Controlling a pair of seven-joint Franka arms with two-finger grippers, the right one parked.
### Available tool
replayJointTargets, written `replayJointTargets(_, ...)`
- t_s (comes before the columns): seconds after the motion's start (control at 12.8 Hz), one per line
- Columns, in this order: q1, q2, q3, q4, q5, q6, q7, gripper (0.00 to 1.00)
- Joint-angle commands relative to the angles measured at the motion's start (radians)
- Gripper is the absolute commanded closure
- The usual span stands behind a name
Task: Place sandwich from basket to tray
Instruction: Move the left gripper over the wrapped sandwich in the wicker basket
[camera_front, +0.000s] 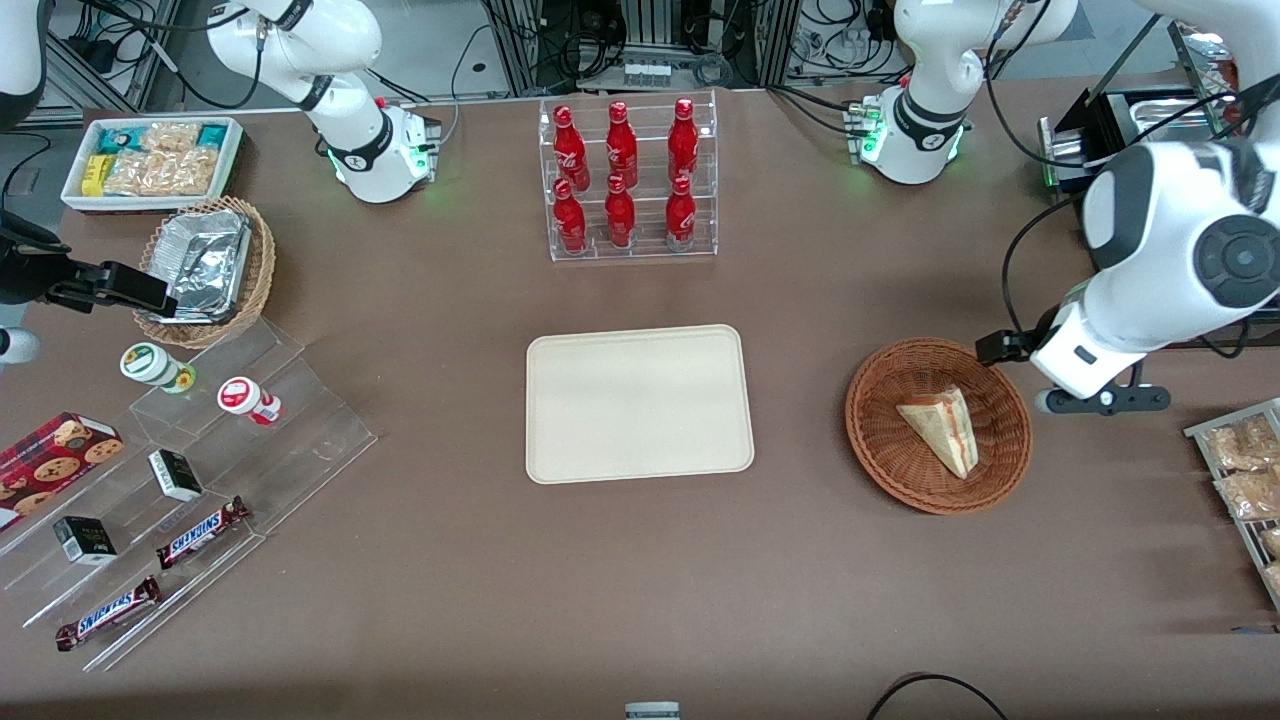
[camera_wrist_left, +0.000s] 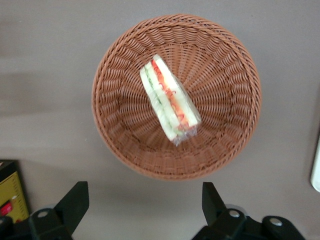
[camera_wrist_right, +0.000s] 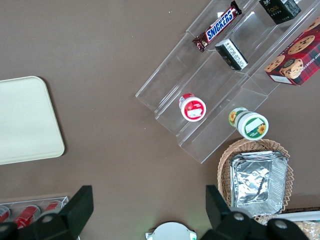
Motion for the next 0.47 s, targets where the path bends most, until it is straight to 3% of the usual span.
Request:
replayJointTargets(0.0, -0.007, -0.015, 0.003, -0.094, -0.007, 0.13, -0.049, 0.0)
replayJointTargets(0.23, -0.007, -0.001, 0.003, -0.096, -0.014, 0.141, -0.25, 0.0)
replayJointTargets(0.39, -0.007, 0.004, 0.003, -0.096, -0.067, 0.167, -0.347, 0.0)
